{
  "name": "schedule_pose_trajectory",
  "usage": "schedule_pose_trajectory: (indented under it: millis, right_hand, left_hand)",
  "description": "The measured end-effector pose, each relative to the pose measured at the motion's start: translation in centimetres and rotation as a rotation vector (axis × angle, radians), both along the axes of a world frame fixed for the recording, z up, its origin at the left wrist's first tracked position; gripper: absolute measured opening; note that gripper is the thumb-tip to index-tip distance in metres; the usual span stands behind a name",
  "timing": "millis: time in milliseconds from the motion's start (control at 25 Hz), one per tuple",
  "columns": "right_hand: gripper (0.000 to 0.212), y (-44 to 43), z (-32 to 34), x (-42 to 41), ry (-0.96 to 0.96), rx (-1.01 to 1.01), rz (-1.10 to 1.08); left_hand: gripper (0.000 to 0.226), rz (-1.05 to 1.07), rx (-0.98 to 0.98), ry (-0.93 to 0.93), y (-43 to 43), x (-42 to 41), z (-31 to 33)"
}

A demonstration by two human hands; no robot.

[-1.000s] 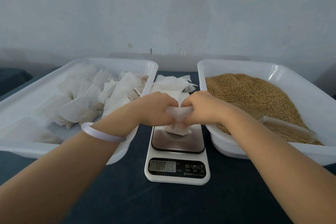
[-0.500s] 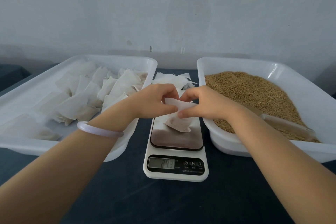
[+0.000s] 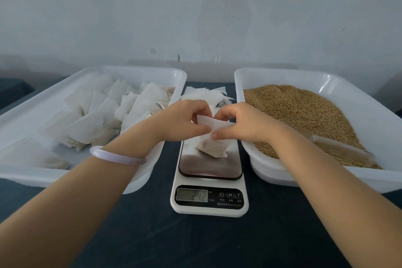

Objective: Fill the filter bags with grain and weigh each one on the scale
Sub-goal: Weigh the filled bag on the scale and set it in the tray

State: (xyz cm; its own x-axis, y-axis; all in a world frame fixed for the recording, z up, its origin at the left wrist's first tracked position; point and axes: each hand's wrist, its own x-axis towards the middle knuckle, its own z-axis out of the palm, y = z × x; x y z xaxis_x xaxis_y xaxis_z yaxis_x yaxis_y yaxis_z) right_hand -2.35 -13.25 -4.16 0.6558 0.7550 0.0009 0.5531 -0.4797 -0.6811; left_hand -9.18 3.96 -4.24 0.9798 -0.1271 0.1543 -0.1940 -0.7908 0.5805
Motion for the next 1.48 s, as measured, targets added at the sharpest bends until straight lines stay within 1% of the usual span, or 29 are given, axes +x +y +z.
schedule_pose_trajectory:
  millis: [600,1200,1280,1400,1480]
  right_hand:
    - [0.023,0.03,-0.20,0.21,-0.007,-0.006,0.000]
    - [0.019,0.01,-0.10,0.12,-0.036,-0.027,-0.008]
    - [0.014,0.05,-0.05,0.03,-0.052,-0.054,-0.008]
    - [0.015,-0.07,-0.06,0.01,-0.109,-0.101,-0.018]
    - [0.018,-0.13,-0.01,-0.03,-0.148,-0.058,-0.037]
  left_hand:
    - [0.022,0.004,-0.003,0.004,0.02,0.00,-0.03]
    - [0.020,0.002,-0.005,0.004,0.06,0.07,-0.12]
    - [0.021,0.001,-0.007,0.006,0.08,0.02,-0.06]
    - [0.025,-0.015,0.016,0.000,-0.18,-0.06,0.09]
    - [0.030,0.002,0.063,0.012,-0.23,-0.13,0.19]
